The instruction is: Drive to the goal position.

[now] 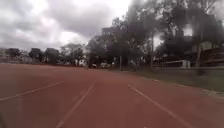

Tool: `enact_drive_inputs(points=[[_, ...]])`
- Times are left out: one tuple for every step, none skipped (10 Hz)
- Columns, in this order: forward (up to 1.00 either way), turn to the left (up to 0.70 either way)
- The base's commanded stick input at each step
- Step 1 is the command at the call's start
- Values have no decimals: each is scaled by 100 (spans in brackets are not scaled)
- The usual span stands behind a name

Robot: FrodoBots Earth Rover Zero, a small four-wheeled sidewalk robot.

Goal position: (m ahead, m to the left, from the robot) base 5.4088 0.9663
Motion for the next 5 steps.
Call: enact_drive_inputs(points=[[70,0],[70,0],[70,0],[70,0],[70,0]])
